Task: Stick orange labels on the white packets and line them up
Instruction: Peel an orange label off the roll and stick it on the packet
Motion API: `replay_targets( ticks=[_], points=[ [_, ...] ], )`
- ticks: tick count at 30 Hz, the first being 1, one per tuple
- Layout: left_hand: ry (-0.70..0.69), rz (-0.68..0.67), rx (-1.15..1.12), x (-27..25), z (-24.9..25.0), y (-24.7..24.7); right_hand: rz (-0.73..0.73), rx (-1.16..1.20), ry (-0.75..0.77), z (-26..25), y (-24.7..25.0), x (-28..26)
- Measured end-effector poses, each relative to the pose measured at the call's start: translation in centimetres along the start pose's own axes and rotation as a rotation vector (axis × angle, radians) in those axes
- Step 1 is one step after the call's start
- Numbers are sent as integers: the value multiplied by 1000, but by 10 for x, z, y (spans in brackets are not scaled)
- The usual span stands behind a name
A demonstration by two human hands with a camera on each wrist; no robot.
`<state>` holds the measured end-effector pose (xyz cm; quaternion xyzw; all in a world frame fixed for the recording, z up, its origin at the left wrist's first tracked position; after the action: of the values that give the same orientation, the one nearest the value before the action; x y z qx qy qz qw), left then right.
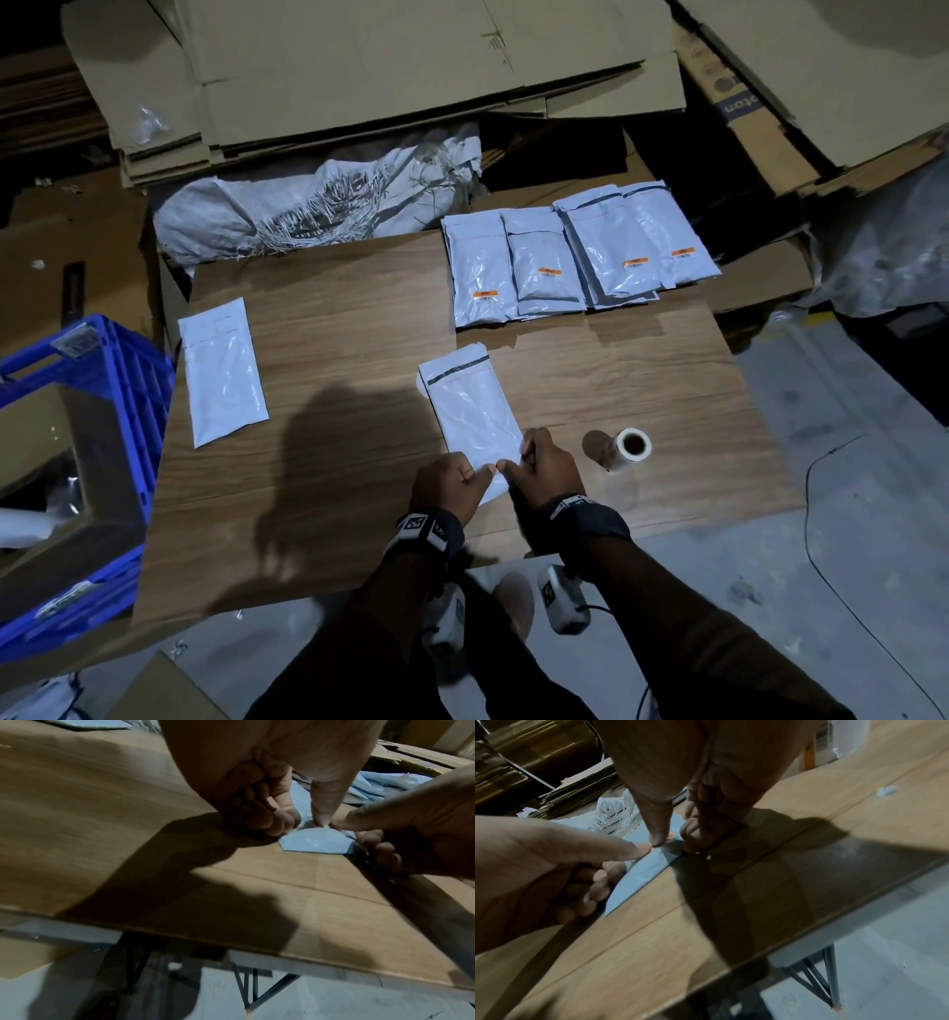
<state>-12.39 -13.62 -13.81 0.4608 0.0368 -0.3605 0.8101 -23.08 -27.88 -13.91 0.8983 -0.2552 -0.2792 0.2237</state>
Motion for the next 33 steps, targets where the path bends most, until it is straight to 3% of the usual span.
replay_targets(
  ticks=[10,16,24,28,33],
  points=[
    [37,-28,-3,-3,1,2,-14,18,-9,2,-2,-1],
    [265,-13,-245,-6,-25,16,-55,-23,-73,0,0,-4],
    [170,-133,-209,-8,-23,15,14,42,-114,-9,1,-1],
    [104,-173,-143,-13,-7,24,-17,205,-147,-18,5,-2],
    [60,-165,-121,-18,11,51,-39,234,-44,-46,24,-9]
  ],
)
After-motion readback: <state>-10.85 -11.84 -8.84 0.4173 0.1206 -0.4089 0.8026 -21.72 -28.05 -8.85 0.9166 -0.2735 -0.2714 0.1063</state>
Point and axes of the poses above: each hand's wrist, its own x-axis towards the middle knuckle, its own y-axis out of the back of the hand, z = x × y, the point moved 5 cm from there along x, towards the middle knuckle, and after that the axes turned 4 degrees about -z, right-handed, at the moved point
